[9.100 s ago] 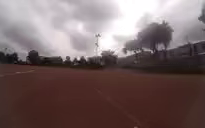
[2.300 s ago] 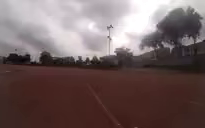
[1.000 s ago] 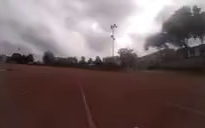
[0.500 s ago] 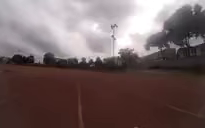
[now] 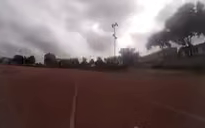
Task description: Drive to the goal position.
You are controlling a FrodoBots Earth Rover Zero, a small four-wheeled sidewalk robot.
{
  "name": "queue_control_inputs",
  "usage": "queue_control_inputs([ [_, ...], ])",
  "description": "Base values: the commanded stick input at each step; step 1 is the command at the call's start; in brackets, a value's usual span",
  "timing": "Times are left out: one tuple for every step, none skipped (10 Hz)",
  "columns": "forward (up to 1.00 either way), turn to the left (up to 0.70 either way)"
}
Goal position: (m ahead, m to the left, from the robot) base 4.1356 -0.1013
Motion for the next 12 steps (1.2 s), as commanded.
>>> queue_control_inputs([
  [1.00, 0.00],
  [1.00, 0.00],
  [1.00, 0.00],
  [1.00, 0.00],
  [1.00, 0.00],
  [1.00, 0.00],
  [1.00, 0.00],
  [1.00, 0.00],
  [1.00, 0.00],
  [1.00, 0.00],
  [1.00, 0.00],
  [1.00, 0.00],
])
